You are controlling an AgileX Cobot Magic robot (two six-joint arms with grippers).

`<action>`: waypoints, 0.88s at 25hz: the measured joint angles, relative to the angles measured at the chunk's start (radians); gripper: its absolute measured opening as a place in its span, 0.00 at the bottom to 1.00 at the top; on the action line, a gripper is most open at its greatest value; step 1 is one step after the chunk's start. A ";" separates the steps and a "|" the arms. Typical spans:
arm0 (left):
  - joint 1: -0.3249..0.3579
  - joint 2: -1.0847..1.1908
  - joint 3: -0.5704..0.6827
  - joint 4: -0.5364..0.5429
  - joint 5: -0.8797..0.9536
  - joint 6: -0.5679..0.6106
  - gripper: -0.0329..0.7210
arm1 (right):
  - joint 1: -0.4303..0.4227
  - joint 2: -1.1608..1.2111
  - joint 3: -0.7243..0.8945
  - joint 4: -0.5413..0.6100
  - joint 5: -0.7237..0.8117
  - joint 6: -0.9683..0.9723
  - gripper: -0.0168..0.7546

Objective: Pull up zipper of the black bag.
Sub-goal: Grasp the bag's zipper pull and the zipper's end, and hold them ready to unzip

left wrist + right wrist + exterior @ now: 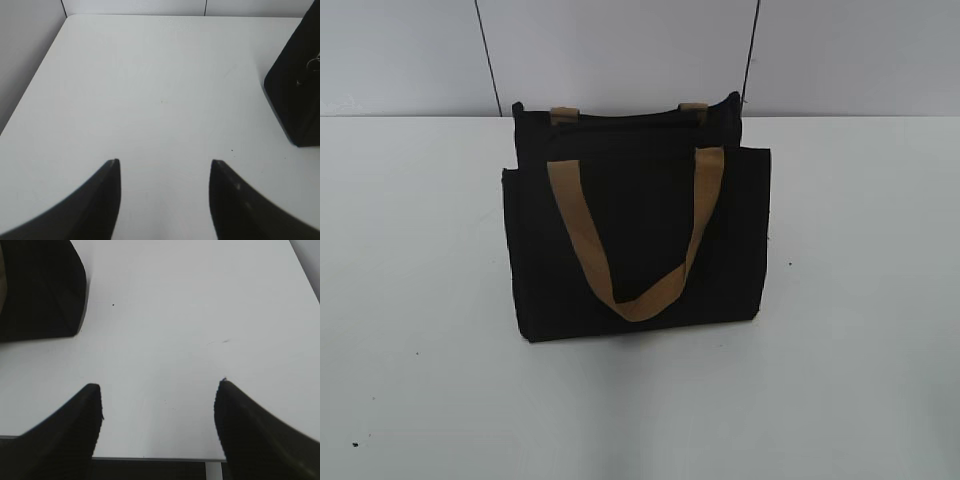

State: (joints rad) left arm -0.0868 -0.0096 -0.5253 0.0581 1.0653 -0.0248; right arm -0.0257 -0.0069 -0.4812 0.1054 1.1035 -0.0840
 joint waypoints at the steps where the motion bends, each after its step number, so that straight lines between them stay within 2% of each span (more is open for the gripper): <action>1: 0.000 0.000 0.000 0.000 0.000 0.000 0.62 | 0.000 0.000 0.000 0.000 0.000 0.000 0.72; 7: 0.000 0.006 -0.001 0.001 -0.002 0.000 0.62 | 0.000 0.000 0.000 0.000 0.000 0.000 0.72; 11: 0.000 0.105 -0.042 0.001 -0.079 0.000 0.62 | 0.000 0.000 0.000 0.000 0.000 0.000 0.72; 18: -0.001 0.347 -0.070 0.000 -0.418 0.001 0.62 | 0.000 0.000 0.000 0.000 0.000 0.000 0.72; 22: -0.003 0.444 -0.015 0.000 -0.728 0.020 0.62 | 0.000 0.000 0.000 0.000 0.000 0.000 0.72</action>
State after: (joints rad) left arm -0.0894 0.4349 -0.5406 0.0583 0.3372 -0.0053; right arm -0.0257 -0.0069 -0.4812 0.1054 1.1035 -0.0840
